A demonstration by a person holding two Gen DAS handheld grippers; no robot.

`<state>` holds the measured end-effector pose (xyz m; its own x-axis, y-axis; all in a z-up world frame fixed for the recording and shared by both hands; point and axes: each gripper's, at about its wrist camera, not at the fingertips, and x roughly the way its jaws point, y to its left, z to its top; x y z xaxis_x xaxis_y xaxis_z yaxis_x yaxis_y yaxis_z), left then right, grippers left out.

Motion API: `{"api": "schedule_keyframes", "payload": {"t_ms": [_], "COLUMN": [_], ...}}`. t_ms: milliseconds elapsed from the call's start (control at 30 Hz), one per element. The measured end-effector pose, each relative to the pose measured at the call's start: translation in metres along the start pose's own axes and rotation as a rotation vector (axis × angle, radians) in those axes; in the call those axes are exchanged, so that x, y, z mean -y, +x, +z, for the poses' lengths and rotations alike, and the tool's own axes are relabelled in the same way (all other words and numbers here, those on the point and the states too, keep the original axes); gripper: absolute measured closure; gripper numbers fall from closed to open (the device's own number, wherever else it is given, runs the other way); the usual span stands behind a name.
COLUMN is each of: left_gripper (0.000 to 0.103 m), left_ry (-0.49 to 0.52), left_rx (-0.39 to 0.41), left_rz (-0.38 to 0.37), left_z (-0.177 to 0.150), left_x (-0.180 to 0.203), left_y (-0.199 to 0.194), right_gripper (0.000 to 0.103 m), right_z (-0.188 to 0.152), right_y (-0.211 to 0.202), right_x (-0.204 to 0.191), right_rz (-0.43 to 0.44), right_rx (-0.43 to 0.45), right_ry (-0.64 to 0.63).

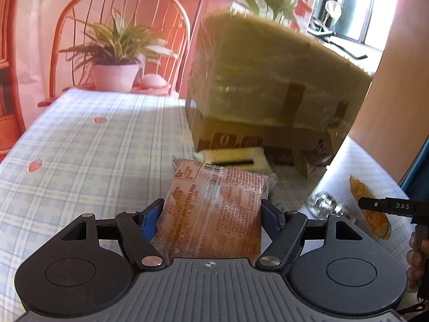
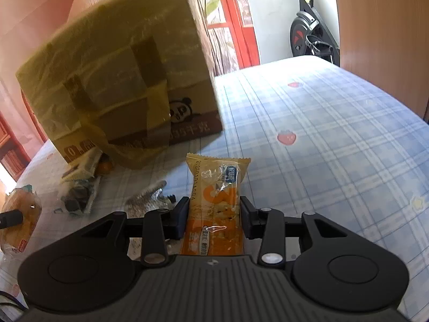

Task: Organize snacks
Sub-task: 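Grasp the brown printed bread packet with the left tool while the right tool grasps the orange-white wafer bar, then lift both held snacks and carry them over the box opening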

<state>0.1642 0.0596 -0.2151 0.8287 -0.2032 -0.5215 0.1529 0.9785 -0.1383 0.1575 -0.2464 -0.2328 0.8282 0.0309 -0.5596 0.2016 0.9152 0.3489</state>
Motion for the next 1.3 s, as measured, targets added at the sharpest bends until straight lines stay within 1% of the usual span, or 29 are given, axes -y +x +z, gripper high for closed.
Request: {"api": "schedule_keyframes", "payload": {"t_ms": [233,367,600,733,867,1067,1200,1300], "left_gripper": [0.026,0.026,0.026,0.026,0.026,0.026,0.026,0.026], "left_ry": [-0.004,0.012,0.053,0.071,0.086,0.101,0.116,0.112], "left_rx": [0.074,0.129,0.224,0.271,0.264,0.289,0.304,0.300], "left_rz": [-0.014,-0.029,-0.074,-0.096,-0.092,-0.096,-0.087,-0.076], "left_z": [0.024,0.041,0.076,0.096,0.117,0.160,0.190,0.215], "left_x": [0.004,0.011,0.028,0.038,0.049,0.058,0.070,0.076], "left_y": [-0.018,-0.032,-0.052,-0.058,-0.059,-0.055,-0.041,-0.024], "right_gripper": [0.062,0.062,0.062,0.062,0.062,0.062,0.062,0.062], "right_z": [0.018,0.032,0.063,0.082,0.101,0.137,0.169,0.196], "right_y": [-0.018,-0.030,-0.052,-0.064,-0.072,-0.080,-0.071,-0.061], "right_x": [-0.009,-0.019,-0.038,-0.047,-0.056,-0.065,-0.068,-0.076], "right_rz": [0.046,0.084,0.166,0.210,0.243,0.278,0.312,0.313], "right_rx": [0.058,0.098,0.178,0.218,0.252,0.299,0.301,0.303], "right_ry": [-0.004,-0.014,-0.028,-0.038,-0.049,-0.070,-0.058,-0.086]}}
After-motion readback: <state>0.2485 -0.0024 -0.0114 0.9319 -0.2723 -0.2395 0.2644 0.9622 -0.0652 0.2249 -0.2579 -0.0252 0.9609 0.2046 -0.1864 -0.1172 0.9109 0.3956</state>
